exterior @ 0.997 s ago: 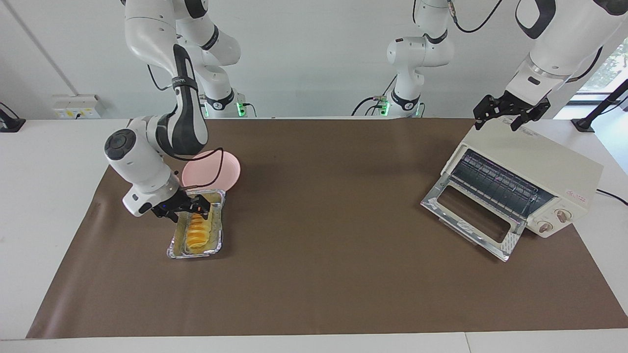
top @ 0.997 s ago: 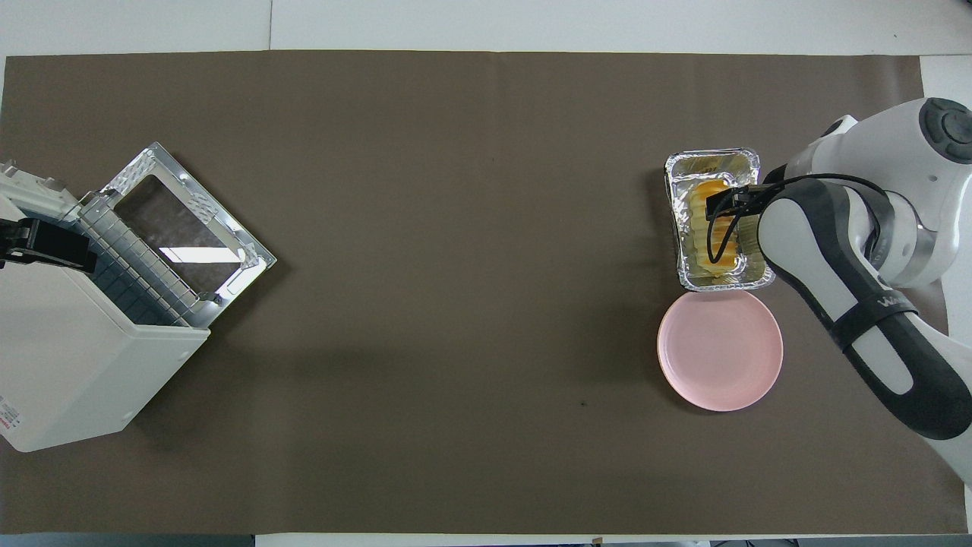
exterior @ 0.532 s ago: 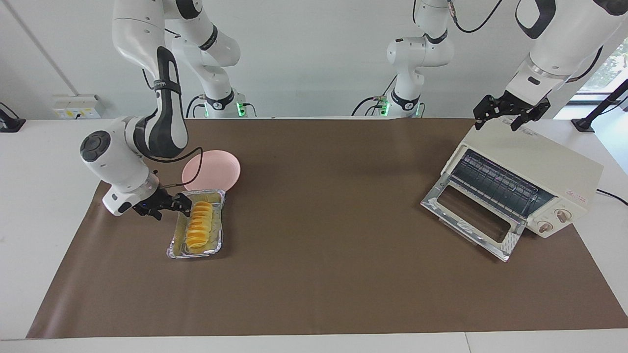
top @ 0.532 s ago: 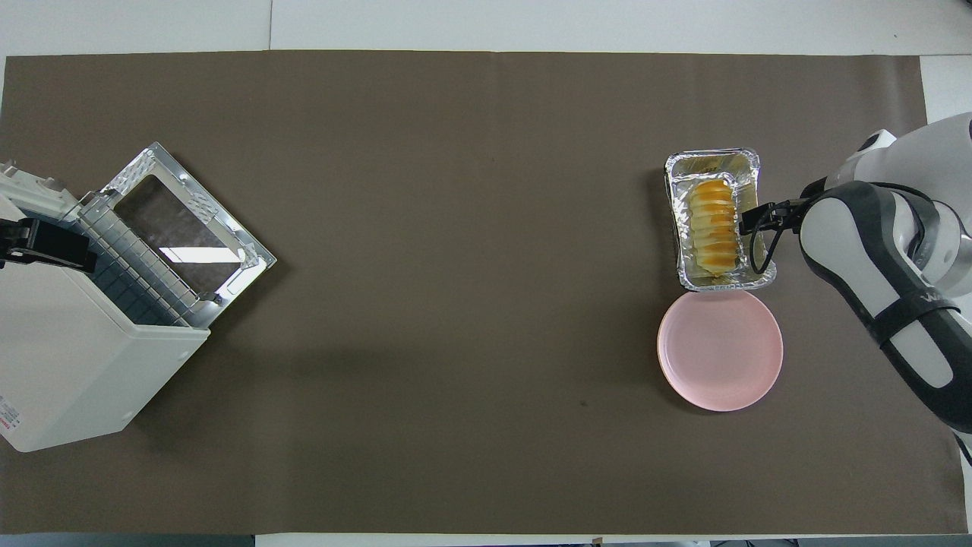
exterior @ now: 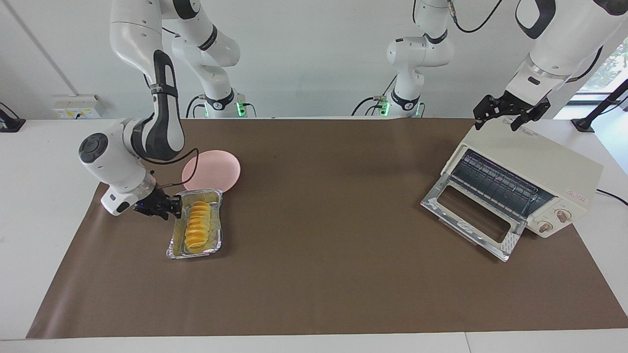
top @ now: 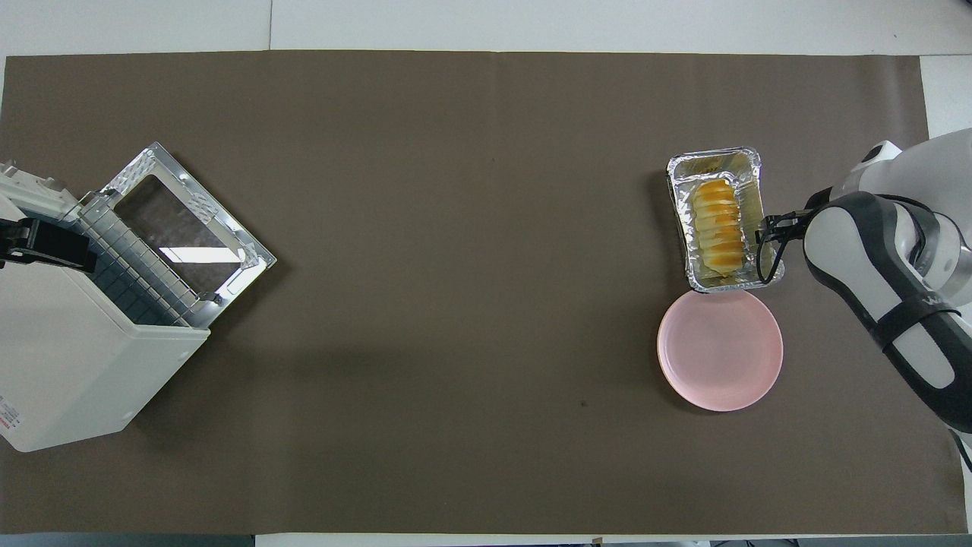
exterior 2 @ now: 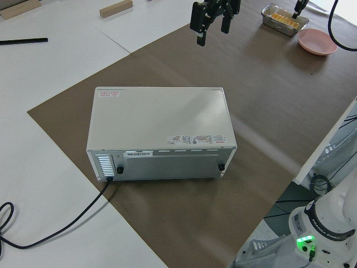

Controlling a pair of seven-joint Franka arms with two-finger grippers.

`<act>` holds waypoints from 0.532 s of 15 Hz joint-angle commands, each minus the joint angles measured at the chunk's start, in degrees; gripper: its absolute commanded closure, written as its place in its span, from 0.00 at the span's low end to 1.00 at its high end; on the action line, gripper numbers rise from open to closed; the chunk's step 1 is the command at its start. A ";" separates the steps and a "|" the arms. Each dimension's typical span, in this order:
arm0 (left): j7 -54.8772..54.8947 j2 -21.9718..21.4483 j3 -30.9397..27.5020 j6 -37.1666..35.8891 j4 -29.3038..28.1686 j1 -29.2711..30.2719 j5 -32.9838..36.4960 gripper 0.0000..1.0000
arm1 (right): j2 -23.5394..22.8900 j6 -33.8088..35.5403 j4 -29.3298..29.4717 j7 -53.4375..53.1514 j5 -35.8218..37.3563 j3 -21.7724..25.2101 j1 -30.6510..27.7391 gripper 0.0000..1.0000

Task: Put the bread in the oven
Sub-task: 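Grasp the rim of the foil tray with the right gripper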

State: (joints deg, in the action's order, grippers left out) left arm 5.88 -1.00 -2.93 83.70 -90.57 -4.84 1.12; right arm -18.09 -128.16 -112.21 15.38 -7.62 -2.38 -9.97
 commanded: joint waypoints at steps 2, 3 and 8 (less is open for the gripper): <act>0.62 -1.29 0.12 1.11 -1.72 0.27 0.20 0.00 | 1.48 -2.01 -2.49 1.58 0.23 -0.61 -0.75 0.82; 0.62 -1.29 0.12 1.11 -1.72 0.27 0.20 0.00 | 1.40 -2.01 -2.49 1.75 0.23 -0.61 -0.67 0.99; 0.62 -1.20 0.12 1.11 -1.72 0.27 0.20 0.00 | 1.40 -0.52 0.05 1.23 -0.55 -0.87 0.12 1.00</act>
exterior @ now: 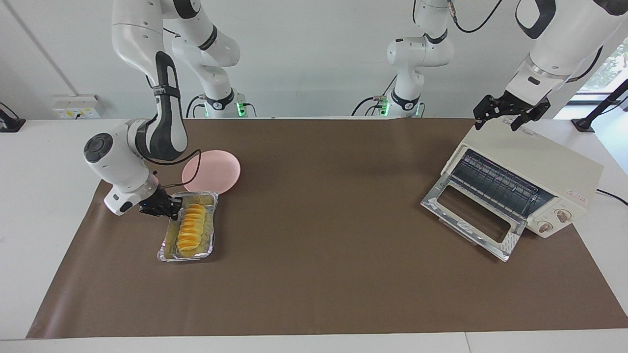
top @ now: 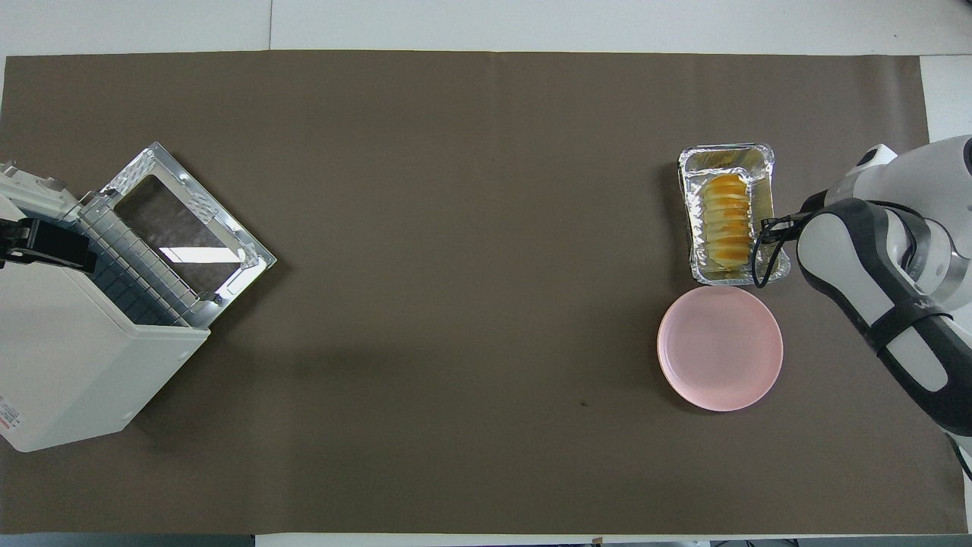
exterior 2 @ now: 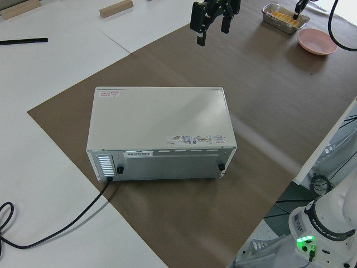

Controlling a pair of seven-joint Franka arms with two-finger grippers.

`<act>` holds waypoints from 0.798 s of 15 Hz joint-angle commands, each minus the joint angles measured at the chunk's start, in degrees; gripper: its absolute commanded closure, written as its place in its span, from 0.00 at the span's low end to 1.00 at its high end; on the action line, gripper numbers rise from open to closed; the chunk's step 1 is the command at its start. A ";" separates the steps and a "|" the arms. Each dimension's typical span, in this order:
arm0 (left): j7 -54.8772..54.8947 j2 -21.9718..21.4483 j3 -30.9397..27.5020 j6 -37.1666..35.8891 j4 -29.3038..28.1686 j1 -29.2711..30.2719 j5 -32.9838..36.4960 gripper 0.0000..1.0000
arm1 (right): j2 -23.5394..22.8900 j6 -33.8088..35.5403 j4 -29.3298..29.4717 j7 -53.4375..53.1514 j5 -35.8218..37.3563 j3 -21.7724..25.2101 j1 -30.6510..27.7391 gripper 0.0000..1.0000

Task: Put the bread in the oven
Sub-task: 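Grasp the rim of the foil tray with the right gripper, then slide the foil tray toward the oven with the right gripper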

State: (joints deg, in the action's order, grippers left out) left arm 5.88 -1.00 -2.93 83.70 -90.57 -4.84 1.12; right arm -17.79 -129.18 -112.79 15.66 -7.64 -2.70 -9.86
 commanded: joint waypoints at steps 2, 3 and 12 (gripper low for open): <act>0.62 -1.20 0.12 1.11 -1.72 0.28 0.20 0.00 | 1.18 4.17 4.57 -0.27 -0.53 -0.99 1.15 1.00; 0.62 -1.20 0.12 1.11 -1.72 0.27 0.20 0.00 | 1.09 5.76 6.77 -1.41 -0.53 -0.91 2.56 1.00; 0.71 -1.20 0.12 1.11 -1.72 0.27 0.20 0.00 | -3.20 7.18 18.64 -24.95 0.44 -0.82 24.26 1.00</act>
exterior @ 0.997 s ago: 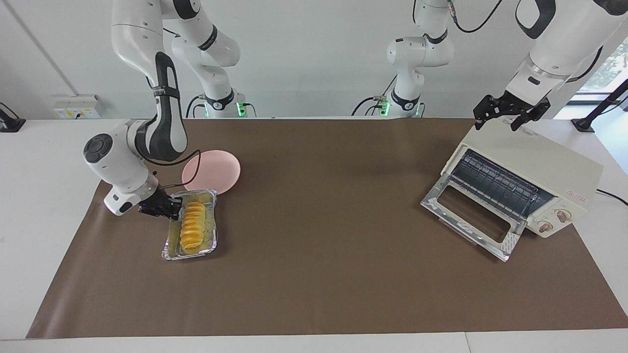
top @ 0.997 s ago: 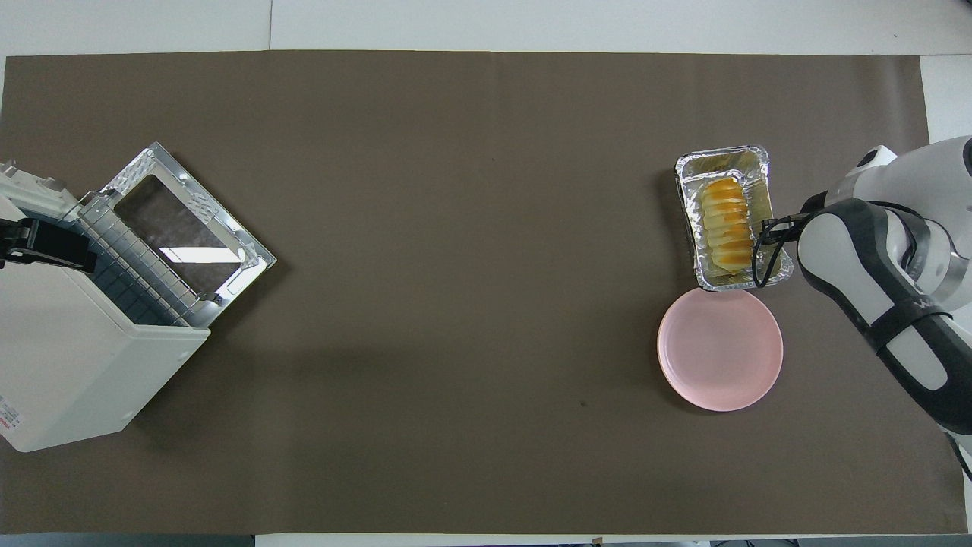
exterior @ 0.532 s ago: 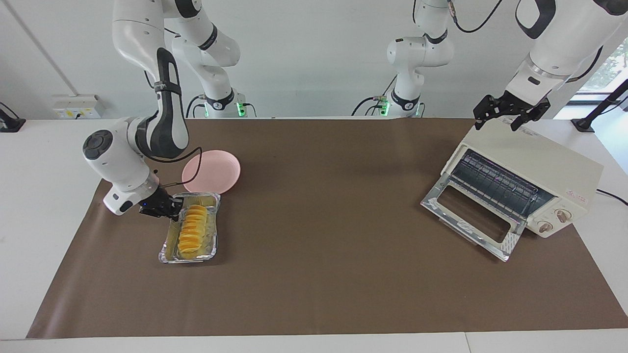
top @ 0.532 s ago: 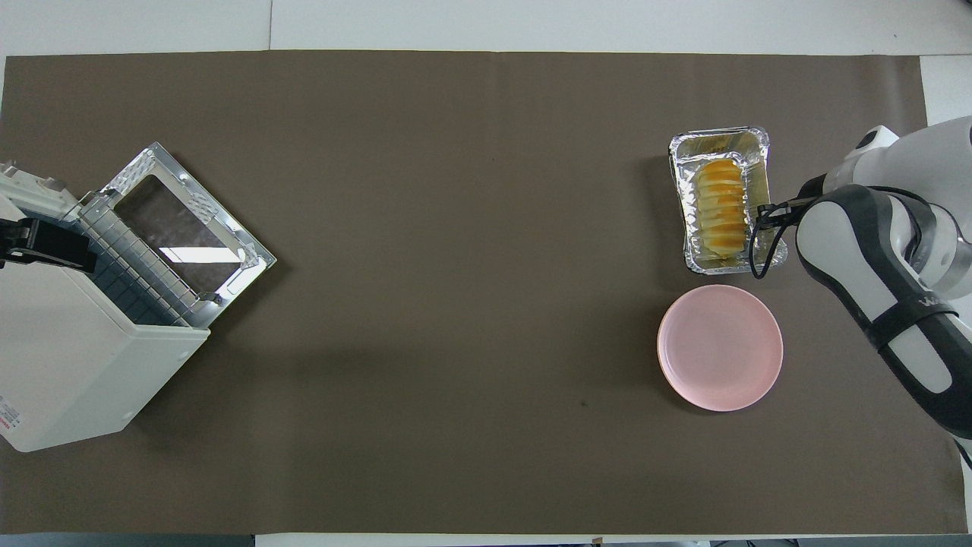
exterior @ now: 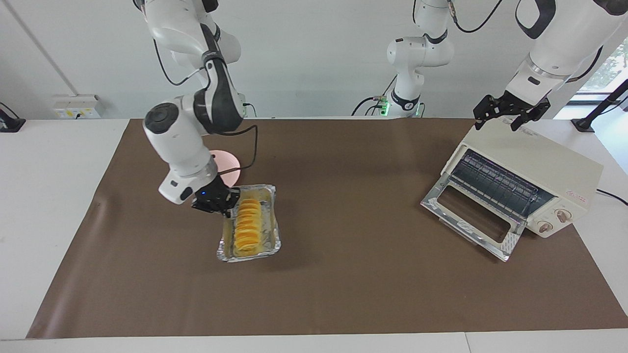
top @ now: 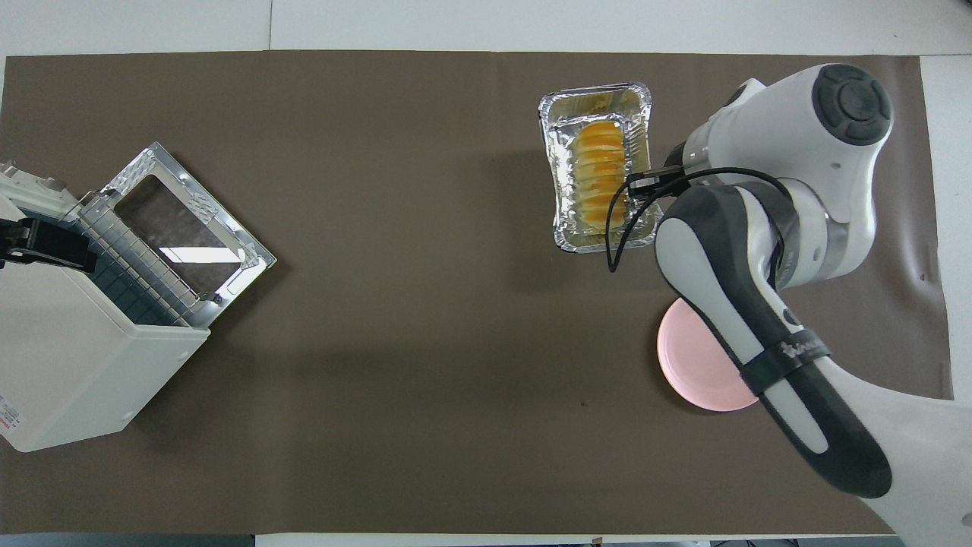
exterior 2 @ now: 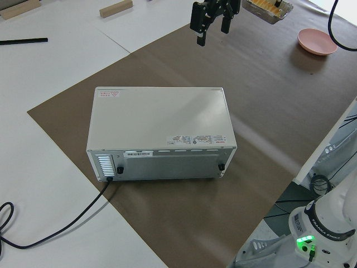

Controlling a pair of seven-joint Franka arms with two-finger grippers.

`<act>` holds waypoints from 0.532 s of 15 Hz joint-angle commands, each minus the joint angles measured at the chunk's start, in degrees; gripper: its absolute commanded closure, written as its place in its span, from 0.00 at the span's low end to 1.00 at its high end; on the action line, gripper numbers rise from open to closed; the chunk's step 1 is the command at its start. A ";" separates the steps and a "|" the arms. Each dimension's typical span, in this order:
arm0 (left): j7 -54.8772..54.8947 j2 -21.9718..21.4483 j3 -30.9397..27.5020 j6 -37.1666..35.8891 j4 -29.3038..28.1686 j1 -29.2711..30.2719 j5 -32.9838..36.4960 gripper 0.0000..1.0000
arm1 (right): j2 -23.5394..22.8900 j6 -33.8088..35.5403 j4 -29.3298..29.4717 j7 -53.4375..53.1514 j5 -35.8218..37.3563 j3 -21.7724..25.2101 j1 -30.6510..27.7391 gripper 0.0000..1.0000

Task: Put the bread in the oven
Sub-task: 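Slide the foil tray toward the oven with the right gripper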

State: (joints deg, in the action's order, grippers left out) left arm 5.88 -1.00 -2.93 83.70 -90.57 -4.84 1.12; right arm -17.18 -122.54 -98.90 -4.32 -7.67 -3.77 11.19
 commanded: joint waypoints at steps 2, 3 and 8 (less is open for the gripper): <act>0.62 -1.20 0.12 1.11 -1.72 0.36 0.20 0.00 | -8.20 1.07 8.79 -10.25 1.08 0.61 8.74 1.00; 0.71 -1.20 0.12 1.11 -1.72 0.28 0.20 0.00 | -10.92 0.73 10.90 -13.23 1.95 0.52 10.59 1.00; 0.62 -1.20 0.12 1.11 -1.72 0.27 0.20 0.00 | -16.57 -6.65 11.53 -17.65 1.43 0.26 14.56 1.00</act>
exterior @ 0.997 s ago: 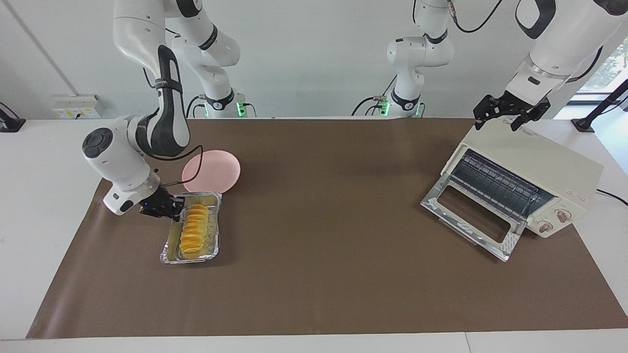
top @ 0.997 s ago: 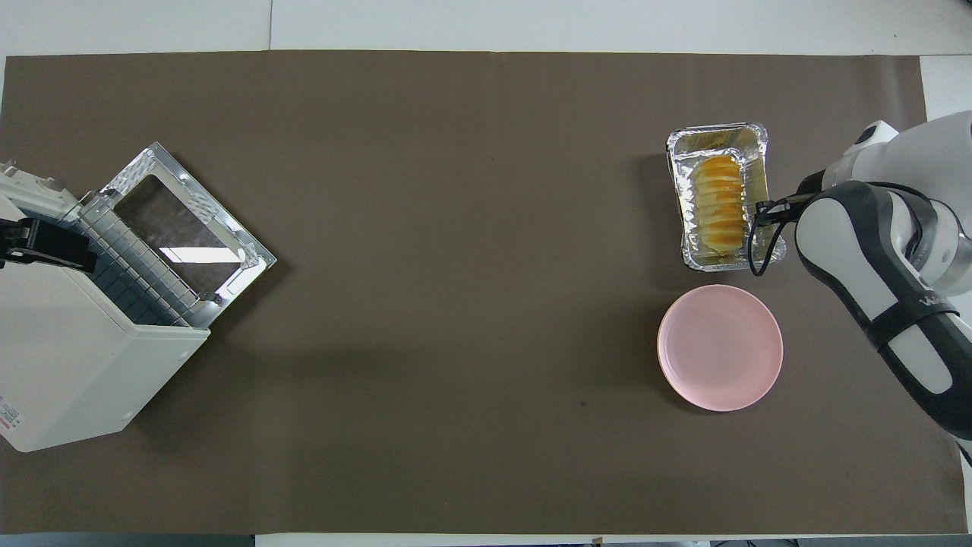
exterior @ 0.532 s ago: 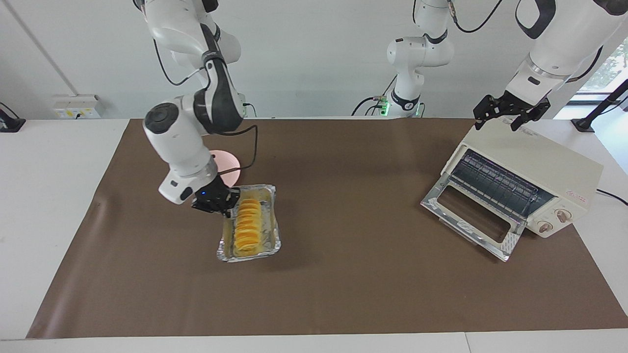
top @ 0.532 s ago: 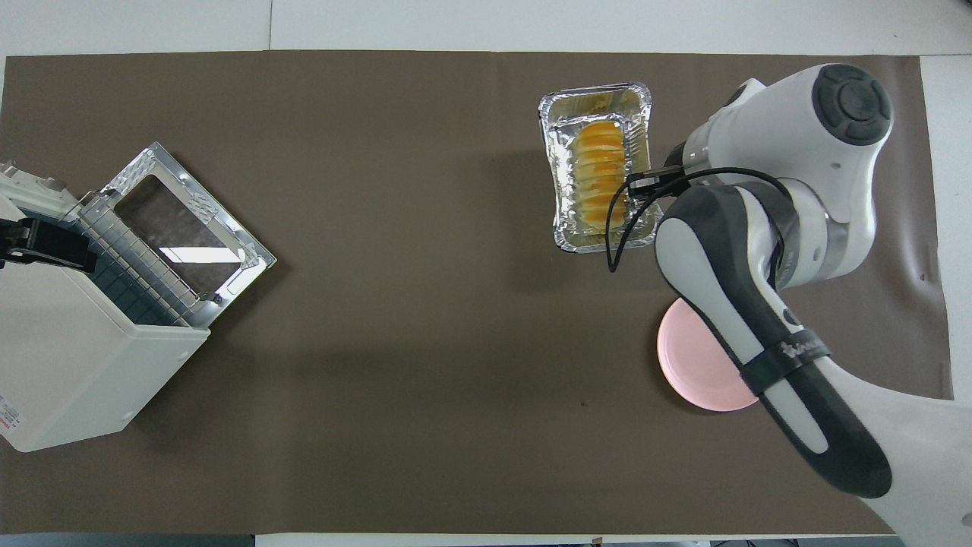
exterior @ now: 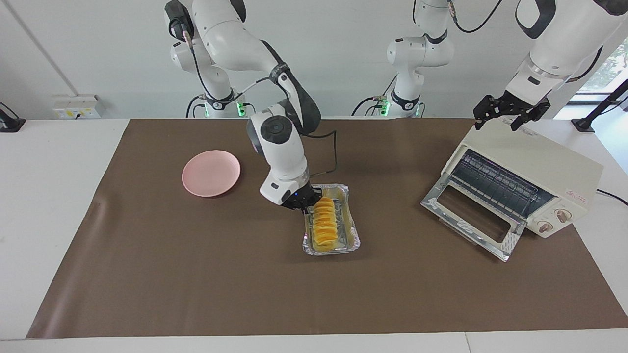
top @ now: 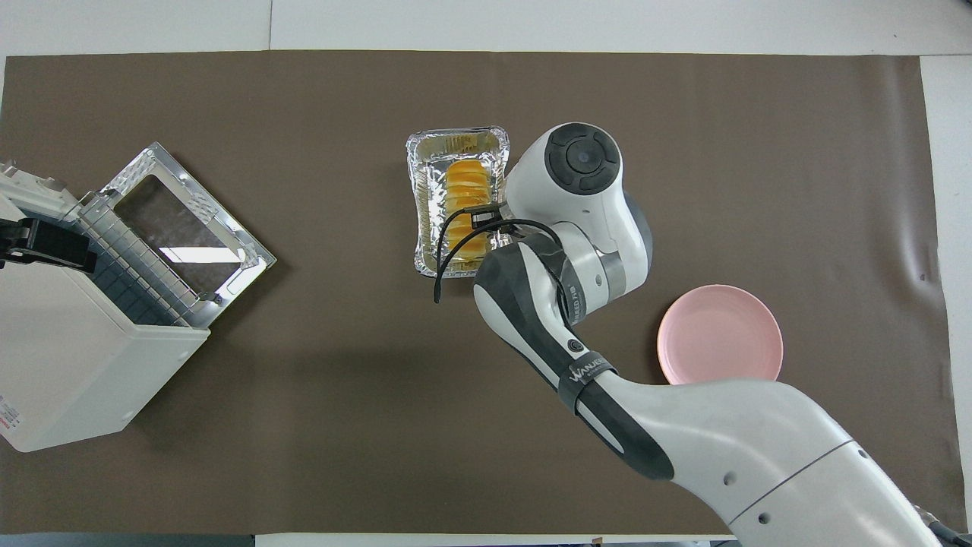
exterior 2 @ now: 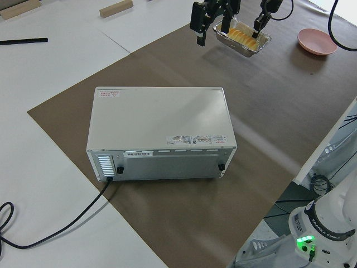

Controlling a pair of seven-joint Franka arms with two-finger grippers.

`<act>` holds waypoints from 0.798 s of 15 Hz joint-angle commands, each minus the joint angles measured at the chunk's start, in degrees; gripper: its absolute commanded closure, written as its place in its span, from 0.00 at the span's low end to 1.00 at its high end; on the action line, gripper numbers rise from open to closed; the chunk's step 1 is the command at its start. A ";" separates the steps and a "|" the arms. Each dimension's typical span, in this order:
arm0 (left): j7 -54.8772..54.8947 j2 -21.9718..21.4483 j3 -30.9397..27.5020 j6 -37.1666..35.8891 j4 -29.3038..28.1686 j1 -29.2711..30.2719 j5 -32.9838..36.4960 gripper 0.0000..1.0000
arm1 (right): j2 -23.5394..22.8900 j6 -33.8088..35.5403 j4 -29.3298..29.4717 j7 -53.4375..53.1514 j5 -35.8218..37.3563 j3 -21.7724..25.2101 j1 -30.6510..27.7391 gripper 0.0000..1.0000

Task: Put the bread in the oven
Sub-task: 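Slide the foil tray toward the oven with the right gripper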

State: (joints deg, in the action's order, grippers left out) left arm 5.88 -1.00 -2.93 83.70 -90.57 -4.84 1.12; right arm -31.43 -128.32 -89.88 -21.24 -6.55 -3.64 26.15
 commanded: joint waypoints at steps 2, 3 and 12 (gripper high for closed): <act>0.62 -1.29 0.12 1.11 -1.72 0.27 0.20 0.00 | -2.49 -2.19 1.81 -0.82 0.22 0.12 -0.31 1.00; 0.62 -1.20 0.12 1.11 -1.72 0.27 0.20 0.00 | -2.58 -2.63 1.55 -0.91 0.22 0.12 -0.22 1.00; 0.62 -1.29 0.12 1.11 -1.72 0.27 0.20 0.00 | -2.49 -1.86 1.54 -3.63 1.10 0.21 0.57 0.00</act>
State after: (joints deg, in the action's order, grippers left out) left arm 5.88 -1.00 -2.93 83.70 -90.57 -4.84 1.12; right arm -34.13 -132.49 -89.87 -23.29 -6.55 -3.25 27.02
